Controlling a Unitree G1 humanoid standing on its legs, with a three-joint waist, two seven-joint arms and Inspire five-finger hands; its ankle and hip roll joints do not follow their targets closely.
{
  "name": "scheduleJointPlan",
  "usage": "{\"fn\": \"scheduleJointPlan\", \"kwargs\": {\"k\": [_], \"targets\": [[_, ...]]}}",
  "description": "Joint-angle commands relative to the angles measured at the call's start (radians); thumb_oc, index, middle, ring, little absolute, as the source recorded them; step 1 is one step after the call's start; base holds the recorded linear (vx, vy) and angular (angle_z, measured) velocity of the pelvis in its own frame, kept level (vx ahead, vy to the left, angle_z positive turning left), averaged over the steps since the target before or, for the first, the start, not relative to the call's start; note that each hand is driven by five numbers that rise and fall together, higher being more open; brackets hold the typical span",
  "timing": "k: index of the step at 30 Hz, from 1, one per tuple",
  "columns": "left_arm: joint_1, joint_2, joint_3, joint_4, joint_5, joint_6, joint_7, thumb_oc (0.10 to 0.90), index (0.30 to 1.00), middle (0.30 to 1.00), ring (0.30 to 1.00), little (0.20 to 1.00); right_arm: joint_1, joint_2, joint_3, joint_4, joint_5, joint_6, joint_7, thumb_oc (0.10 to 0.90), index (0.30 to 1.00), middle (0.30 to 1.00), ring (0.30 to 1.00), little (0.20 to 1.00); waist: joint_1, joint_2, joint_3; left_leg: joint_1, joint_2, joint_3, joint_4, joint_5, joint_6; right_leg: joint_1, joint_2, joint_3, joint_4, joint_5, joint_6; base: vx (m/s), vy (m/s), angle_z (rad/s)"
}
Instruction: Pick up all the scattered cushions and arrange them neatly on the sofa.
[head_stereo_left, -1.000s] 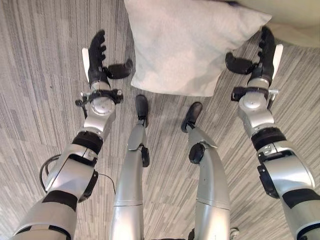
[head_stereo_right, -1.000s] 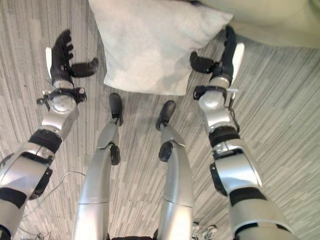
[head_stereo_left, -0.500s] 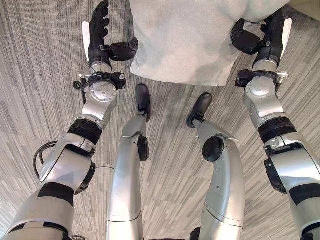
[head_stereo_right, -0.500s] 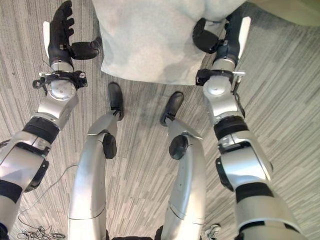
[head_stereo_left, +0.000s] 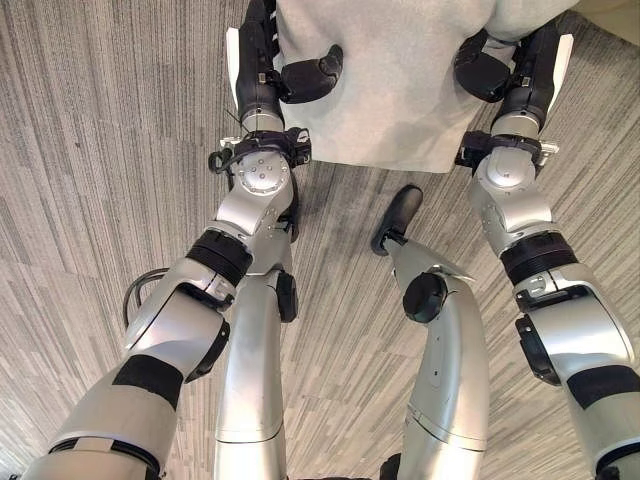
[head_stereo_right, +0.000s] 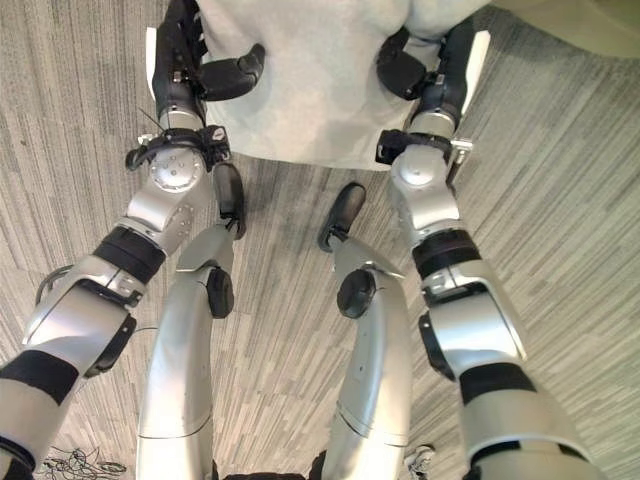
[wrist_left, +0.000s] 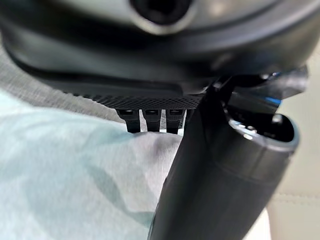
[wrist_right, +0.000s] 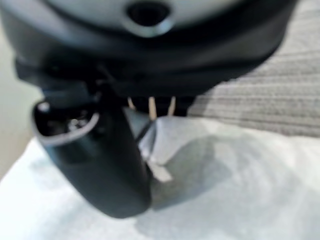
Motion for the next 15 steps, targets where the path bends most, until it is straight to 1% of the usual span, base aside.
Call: {"fn": "scheduleJointPlan", "kwargs": {"k": [1,2,3,6,7,9,10,13,14,15], "targets": [[-0.033,-0.088,0.008,-0.190,-0.002,-0.185,-0.026,0.400,0.300,0.300,0.300,0.300,-0.040,0.095,0.063,-0.188,0.021,-0.159,0.045,0.400,0.300,0.300,0.300,0.300,-0.029,0.033,-0.115,-0.013,-0.024,-0.044,0.038,-0.101,-0.007,0.054,0.047,0.090,-0.020,-0.040,0.128,0.00,0.000,0.00],[-0.033,-0.088,0.008,-0.190,-0.003,-0.185,-0.026,0.400,0.300,0.300,0.300,0.300,-0.039,0.095,0.063,-0.189,0.022,-0.159,0.045,0.400,0.300,0.300,0.300,0.300,-0.029,0.032,-0.115,-0.013,-0.023,-0.043,0.038,-0.101,-0.007,0.054,0.047,0.090,-0.020,-0.039,0.128,0.00,0.000,0.00],[-0.026,-0.069,0.021,-0.213,-0.009,-0.192,-0.026,0.400,0.300,0.300,0.300,0.300,-0.032,0.090,0.060,-0.213,0.023,-0.168,0.053,0.400,0.300,0.300,0.300,0.300,-0.029,0.034,-0.116,-0.013,-0.024,-0.044,0.042,-0.103,-0.003,0.053,0.057,0.095,-0.019,-0.034,0.128,0.00,0.000,0.00],[-0.001,-0.028,0.033,-0.247,0.018,-0.181,-0.029,0.400,0.300,0.300,0.300,0.300,-0.011,0.081,0.057,-0.256,0.008,-0.171,0.059,0.400,0.300,0.300,0.300,0.300,-0.028,0.037,-0.124,-0.013,-0.018,-0.044,0.052,-0.104,-0.001,0.054,0.072,0.100,-0.020,-0.022,0.129,0.02,0.012,-0.05],[-0.001,-0.028,0.033,-0.247,0.018,-0.181,-0.029,0.400,0.300,0.300,0.300,0.300,-0.011,0.082,0.057,-0.256,0.008,-0.171,0.059,0.400,0.300,0.300,0.300,0.300,-0.028,0.037,-0.124,-0.013,-0.017,-0.044,0.052,-0.104,-0.001,0.054,0.072,0.100,-0.020,-0.022,0.128,0.01,-0.007,-0.06],[0.037,0.015,0.044,-0.266,0.031,-0.168,-0.043,0.400,0.300,0.300,0.300,0.300,0.014,0.076,0.056,-0.296,-0.017,-0.162,0.058,0.400,0.300,0.300,0.300,0.300,-0.027,0.041,-0.137,-0.013,-0.015,-0.045,0.054,-0.103,0.000,0.057,0.082,0.095,-0.026,-0.014,0.128,-0.01,0.009,-0.09],[0.084,0.049,0.059,-0.294,0.047,-0.157,-0.060,0.400,0.300,0.300,0.300,0.300,0.044,0.070,0.047,-0.338,-0.051,-0.155,0.058,0.400,0.300,0.300,0.300,0.300,-0.026,0.048,-0.150,-0.011,-0.011,-0.042,0.052,-0.100,0.001,0.066,0.091,0.085,-0.040,-0.007,0.130,-0.05,0.019,-0.09],[0.181,0.051,0.092,-0.363,0.069,-0.149,-0.073,0.400,0.300,0.300,0.300,0.300,0.120,0.088,0.031,-0.408,-0.111,-0.139,0.055,0.400,0.300,0.300,0.300,0.300,-0.026,0.052,-0.159,0.060,-0.009,-0.035,-0.004,-0.095,0.003,0.137,0.105,0.063,-0.087,0.000,0.132,-0.07,0.011,-0.11],[0.188,0.050,0.093,-0.368,0.071,-0.147,-0.072,0.400,0.300,0.300,0.300,0.300,0.127,0.089,0.031,-0.413,-0.114,-0.136,0.052,0.400,0.300,0.300,0.300,0.300,-0.027,0.052,-0.157,0.070,-0.009,-0.035,-0.010,-0.093,0.003,0.147,0.105,0.061,-0.093,0.003,0.132,-0.08,-0.001,-0.03],[0.243,0.041,0.107,-0.412,0.116,-0.145,-0.071,0.400,0.300,0.300,0.300,0.300,0.168,0.100,0.031,-0.455,-0.155,-0.133,0.061,0.400,0.300,0.300,0.300,0.300,-0.028,0.053,-0.159,0.123,-0.009,-0.036,-0.049,-0.088,0.004,0.195,0.111,0.054,-0.128,0.008,0.133,-0.07,-0.019,0.06]]}}
